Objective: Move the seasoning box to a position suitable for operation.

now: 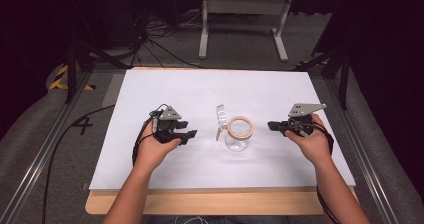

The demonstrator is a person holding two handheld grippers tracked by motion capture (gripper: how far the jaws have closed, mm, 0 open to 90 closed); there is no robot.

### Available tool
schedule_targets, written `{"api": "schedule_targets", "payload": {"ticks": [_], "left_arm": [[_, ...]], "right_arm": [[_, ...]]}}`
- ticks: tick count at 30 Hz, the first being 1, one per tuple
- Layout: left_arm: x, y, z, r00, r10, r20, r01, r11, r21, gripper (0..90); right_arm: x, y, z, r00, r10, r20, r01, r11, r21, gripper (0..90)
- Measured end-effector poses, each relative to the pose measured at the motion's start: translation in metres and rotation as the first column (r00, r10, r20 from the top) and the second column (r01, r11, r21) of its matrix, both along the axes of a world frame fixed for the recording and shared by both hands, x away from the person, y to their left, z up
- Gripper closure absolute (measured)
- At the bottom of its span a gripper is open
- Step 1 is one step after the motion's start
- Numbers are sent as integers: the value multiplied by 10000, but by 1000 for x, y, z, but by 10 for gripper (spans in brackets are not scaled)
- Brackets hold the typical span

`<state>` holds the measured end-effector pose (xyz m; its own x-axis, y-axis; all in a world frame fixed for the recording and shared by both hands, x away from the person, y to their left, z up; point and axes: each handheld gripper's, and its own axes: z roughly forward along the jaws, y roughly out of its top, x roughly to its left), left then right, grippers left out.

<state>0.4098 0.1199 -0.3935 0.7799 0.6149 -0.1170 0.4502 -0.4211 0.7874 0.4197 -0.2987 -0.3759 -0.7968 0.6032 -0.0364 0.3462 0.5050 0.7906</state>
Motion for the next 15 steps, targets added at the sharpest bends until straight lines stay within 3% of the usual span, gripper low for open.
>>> {"api": "schedule_targets", "payload": {"ticks": [2,3,7,10,15], "left_arm": [[-2,0,2,10000,-65,-42,64,9999,-81,645],[-5,1,6,9997,-188,-153,181,9990,-417,690],[-10,5,12,9993,-338,-171,325,9970,-700,759],[-13,8,13,9990,-394,-223,376,9965,-742,772],[-17,11,14,9989,-429,-170,423,9985,-360,743]], "right_arm": [[0,1,-1,10000,22,-18,-22,10000,72,900],[1,3,-1,9999,150,3,-150,9998,94,900],[3,6,-2,9994,360,-3,-360,9992,148,900],[5,7,-2,9989,464,-13,-464,9988,159,900],[9,8,-1,9984,566,-79,-564,9981,245,900]]}}
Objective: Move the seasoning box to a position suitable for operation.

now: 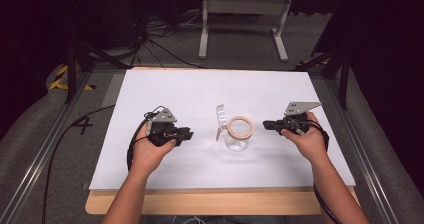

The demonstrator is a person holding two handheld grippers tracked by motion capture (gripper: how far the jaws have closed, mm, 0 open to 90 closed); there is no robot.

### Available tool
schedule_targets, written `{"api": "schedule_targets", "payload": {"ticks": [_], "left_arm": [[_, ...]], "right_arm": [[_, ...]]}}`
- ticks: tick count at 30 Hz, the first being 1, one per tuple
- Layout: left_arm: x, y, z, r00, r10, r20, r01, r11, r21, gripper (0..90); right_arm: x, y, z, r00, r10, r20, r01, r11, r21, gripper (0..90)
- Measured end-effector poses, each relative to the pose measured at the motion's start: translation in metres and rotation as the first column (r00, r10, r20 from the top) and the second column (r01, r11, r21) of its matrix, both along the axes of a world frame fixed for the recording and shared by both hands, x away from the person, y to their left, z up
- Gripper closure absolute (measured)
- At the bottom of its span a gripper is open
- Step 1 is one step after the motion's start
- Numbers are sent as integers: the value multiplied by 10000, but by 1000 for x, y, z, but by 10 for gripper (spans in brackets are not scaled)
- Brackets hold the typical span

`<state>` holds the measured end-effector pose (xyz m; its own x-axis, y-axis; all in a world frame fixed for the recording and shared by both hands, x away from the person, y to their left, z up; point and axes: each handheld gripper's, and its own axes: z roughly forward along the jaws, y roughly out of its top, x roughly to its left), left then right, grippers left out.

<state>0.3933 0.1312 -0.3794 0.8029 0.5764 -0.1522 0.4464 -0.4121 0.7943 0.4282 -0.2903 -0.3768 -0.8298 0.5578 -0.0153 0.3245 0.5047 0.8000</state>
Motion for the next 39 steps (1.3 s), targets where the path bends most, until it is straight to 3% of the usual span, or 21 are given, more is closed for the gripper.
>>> {"api": "schedule_targets", "payload": {"ticks": [2,12,23,28,35,39], "left_arm": [[-1,1,0,10000,62,-78,-63,9998,-198,736],[-11,8,0,9995,266,-145,-271,9990,-366,719],[-21,25,-3,9972,723,-196,-729,9969,-307,703],[-23,27,-3,9964,824,-216,-831,9960,-343,699],[-21,25,-3,9973,707,-205,-713,9970,-294,683],[-20,22,-5,9969,734,-283,-743,9967,-316,683]], "right_arm": [[2,1,-1,10000,36,-4,-36,10000,62,900],[16,12,-11,9995,310,-104,-308,9994,186,900],[38,29,-28,9969,586,-517,-581,9983,112,900],[40,35,-33,9928,962,-719,-949,9953,210,900],[39,37,-36,9933,883,-744,-886,9961,-6,900],[37,37,-35,9914,972,-877,-958,9952,198,900]]}}
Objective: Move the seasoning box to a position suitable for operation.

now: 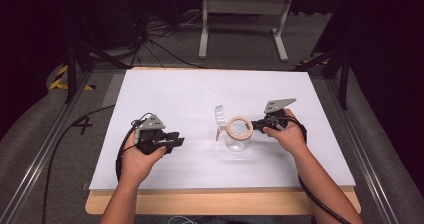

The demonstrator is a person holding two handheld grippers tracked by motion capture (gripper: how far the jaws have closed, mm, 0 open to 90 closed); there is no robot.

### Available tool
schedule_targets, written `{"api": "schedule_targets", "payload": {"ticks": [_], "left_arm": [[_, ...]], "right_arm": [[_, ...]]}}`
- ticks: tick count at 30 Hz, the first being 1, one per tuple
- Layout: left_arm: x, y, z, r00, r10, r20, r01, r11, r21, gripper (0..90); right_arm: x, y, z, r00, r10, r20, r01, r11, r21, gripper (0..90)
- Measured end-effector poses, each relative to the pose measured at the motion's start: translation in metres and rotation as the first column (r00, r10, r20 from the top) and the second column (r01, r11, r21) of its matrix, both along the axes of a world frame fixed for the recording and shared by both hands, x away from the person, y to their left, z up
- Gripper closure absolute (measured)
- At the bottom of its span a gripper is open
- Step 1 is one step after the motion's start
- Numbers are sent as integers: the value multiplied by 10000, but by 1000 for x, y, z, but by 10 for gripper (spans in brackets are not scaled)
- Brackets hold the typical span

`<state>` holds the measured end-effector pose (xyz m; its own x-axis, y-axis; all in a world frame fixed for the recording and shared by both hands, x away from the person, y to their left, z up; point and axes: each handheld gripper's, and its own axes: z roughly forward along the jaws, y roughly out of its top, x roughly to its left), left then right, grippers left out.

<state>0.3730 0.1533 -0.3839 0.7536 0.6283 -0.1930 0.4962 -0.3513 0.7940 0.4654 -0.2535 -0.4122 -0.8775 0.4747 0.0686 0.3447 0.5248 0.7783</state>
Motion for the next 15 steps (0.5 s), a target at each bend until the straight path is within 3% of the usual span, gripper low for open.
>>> {"api": "schedule_targets", "payload": {"ticks": [7,8,15], "left_arm": [[5,-6,-2,9997,-192,-124,191,9998,-34,683],[8,-10,-3,9991,-407,-105,409,9991,127,683],[14,-23,-6,9966,-790,-248,794,9967,153,685]], "right_arm": [[-5,-1,0,10000,35,-83,-37,9999,-151,900],[-7,-2,-1,9999,57,-122,-60,9998,-179,900],[-16,-5,-1,9998,-16,-175,10,9994,-340,900]]}}
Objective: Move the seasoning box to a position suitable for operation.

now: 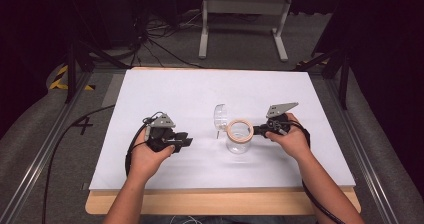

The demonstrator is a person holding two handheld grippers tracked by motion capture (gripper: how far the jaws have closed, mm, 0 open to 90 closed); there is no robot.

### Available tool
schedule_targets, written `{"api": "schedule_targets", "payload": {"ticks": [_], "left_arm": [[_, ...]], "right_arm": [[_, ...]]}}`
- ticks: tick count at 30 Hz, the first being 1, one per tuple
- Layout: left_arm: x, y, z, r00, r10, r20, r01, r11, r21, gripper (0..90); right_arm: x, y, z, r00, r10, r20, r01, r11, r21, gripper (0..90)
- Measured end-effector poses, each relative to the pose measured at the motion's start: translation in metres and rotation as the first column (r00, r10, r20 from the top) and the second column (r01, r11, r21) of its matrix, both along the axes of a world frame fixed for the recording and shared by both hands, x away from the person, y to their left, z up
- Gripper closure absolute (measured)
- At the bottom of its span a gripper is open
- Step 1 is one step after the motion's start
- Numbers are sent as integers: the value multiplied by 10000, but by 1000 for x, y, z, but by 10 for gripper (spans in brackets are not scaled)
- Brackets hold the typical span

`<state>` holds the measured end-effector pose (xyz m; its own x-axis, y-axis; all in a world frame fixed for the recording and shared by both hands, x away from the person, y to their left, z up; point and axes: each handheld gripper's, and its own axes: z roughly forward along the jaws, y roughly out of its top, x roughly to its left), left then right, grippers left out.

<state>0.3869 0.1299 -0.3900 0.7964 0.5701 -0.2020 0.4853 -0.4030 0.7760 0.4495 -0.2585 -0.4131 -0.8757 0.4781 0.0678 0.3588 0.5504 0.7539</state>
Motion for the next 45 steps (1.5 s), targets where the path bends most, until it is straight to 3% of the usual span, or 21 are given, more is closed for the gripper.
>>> {"api": "schedule_targets", "payload": {"ticks": [17,31,45], "left_arm": [[17,-16,3,9991,-430,27,431,9989,-190,686],[26,-20,6,9986,-533,40,534,9981,-318,685],[29,-29,7,9969,-790,21,790,9961,-397,688]], "right_arm": [[-35,2,6,9995,304,74,-300,9978,-591,900],[-55,9,4,9971,692,-305,-720,9922,-1017,900],[-71,20,6,9903,1279,-534,-1327,9862,-985,900]]}}
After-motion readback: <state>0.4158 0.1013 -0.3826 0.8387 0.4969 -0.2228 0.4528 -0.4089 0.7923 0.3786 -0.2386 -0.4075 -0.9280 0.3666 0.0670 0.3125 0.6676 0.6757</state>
